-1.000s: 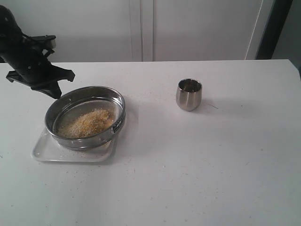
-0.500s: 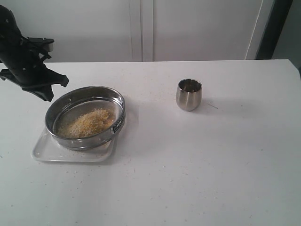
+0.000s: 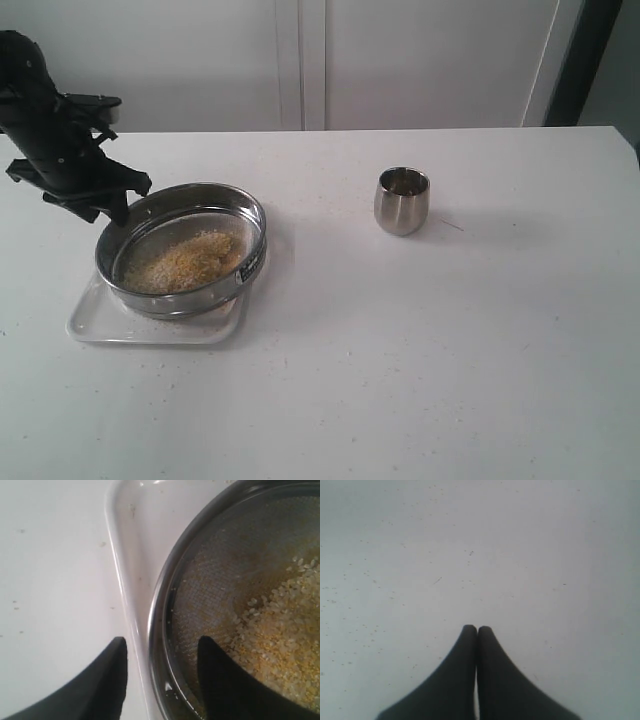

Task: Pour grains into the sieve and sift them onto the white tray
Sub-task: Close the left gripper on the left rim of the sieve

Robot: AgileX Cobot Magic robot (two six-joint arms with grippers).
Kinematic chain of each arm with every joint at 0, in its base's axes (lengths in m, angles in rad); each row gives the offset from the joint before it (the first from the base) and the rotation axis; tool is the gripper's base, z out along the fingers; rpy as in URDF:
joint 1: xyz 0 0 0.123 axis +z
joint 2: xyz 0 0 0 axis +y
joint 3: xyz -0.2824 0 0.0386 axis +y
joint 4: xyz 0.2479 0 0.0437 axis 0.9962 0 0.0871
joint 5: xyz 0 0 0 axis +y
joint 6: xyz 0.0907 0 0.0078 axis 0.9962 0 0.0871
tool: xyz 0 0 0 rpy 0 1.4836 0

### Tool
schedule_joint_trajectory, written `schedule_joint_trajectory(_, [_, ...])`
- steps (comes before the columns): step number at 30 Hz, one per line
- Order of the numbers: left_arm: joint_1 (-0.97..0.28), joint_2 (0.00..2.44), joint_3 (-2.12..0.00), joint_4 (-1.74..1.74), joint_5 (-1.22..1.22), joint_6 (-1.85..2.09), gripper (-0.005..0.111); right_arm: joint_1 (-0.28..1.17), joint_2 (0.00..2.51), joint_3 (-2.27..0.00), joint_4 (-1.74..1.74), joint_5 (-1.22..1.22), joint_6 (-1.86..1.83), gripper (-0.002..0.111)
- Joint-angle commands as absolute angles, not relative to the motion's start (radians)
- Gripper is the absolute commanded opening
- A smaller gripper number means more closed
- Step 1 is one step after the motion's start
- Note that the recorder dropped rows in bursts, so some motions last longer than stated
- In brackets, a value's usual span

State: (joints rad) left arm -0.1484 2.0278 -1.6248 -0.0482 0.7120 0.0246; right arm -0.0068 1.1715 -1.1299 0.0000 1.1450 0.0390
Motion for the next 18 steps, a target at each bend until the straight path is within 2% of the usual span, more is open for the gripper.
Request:
schedule_joint_trajectory(1, [-0.152, 2.053, -1.628, -0.050, 0.719, 0.015, 0.049, -0.012, 1.165, -1.126, -0.009, 1.139, 0.039, 0.000])
schedule_joint_trajectory(5, [-0.152, 2.076, -1.628, -0.050, 0.716, 0.016, 0.047, -0.012, 1.165, -1.126, -0.009, 1.139, 0.039, 0.000])
schedule_joint_trajectory(13, [-0.152, 2.115, -1.625, -0.050, 0.703, 0.016, 0.023, -0.012, 1.165, -1.126, -0.009, 1.136, 0.039, 0.000])
schedule_joint_trajectory(18, [-0.152, 2.135, -1.625, -0.050, 0.701, 0.015, 0.020, -0.012, 1.165, -1.126, -0.009, 1.136, 0.039, 0.000])
